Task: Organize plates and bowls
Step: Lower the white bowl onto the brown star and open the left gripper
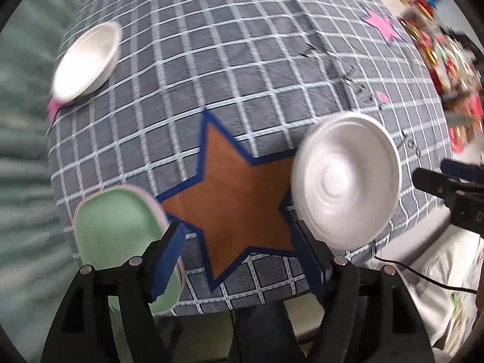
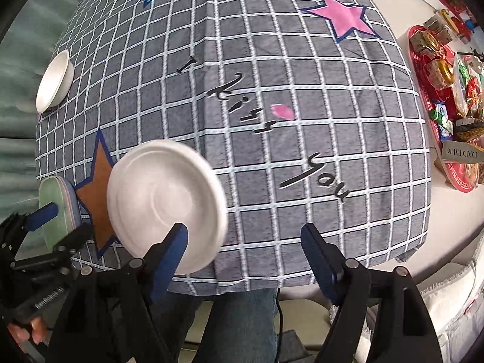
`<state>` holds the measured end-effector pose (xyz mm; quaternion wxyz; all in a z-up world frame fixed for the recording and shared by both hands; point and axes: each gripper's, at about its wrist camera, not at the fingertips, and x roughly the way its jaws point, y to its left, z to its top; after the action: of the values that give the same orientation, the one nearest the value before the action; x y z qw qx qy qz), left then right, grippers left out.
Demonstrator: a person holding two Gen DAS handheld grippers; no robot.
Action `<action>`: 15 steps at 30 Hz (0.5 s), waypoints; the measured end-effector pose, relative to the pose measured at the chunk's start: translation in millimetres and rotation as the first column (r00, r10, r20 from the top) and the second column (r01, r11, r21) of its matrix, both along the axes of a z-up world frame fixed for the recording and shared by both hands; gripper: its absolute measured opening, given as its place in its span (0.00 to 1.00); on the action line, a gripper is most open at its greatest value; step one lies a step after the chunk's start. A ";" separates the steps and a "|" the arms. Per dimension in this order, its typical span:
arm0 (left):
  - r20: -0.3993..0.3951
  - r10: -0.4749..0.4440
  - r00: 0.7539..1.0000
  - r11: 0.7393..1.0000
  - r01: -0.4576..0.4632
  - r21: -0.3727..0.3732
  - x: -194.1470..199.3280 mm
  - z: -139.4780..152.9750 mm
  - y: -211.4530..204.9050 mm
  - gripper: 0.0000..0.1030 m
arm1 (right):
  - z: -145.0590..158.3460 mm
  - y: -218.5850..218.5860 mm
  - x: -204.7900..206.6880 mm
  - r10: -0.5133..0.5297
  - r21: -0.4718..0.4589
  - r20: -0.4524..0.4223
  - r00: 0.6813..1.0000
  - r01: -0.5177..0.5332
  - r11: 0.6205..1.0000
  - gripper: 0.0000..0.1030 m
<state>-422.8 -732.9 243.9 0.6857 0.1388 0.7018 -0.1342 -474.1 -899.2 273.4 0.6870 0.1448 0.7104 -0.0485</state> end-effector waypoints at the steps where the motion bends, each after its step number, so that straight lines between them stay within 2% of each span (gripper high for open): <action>1: 0.008 0.027 1.000 1.000 -0.027 0.004 -1.4 4.4 6.6 0.74 | -0.2 -3.0 0.7 0.003 0.009 0.004 1.000 -0.003 1.000 0.76; 4: 0.021 0.101 0.995 0.994 -0.102 0.031 -11.6 13.5 18.6 0.75 | -5.9 -8.9 7.0 0.041 0.047 0.007 0.999 -0.041 0.998 0.76; 5: 0.011 0.125 0.992 0.992 -0.126 0.025 -20.3 24.2 36.2 0.75 | -5.4 -10.4 5.0 0.052 0.054 0.009 0.999 -0.052 0.997 0.76; 8: -0.010 0.156 0.988 0.988 -0.156 0.023 -43.4 32.6 31.0 0.76 | -1.5 -14.6 1.9 0.072 0.072 0.007 0.997 -0.073 0.995 0.76; 10: -0.002 0.154 0.988 0.988 -0.154 0.020 -54.4 40.2 20.7 0.77 | 6.9 -19.5 1.6 0.100 0.088 0.023 0.995 -0.102 0.991 0.83; 11: -0.001 0.151 0.989 0.988 -0.151 0.016 -57.5 44.0 18.1 0.78 | 9.1 -20.6 1.5 0.108 0.082 0.028 0.994 -0.110 0.990 0.95; 12: 0.003 0.148 0.989 0.989 -0.148 0.009 -61.8 46.4 13.7 0.78 | 11.8 -21.2 3.1 0.121 0.077 0.039 0.992 -0.124 0.989 0.99; 15: 0.022 0.153 0.988 0.988 -0.153 -0.015 -62.7 54.2 26.8 0.79 | 11.7 -20.0 9.2 0.143 0.087 0.072 0.987 -0.149 0.985 0.99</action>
<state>-485.5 -706.1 298.1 0.7028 0.0814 0.7017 -0.0841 -464.9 -919.1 285.1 0.7042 0.1254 0.6977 0.0398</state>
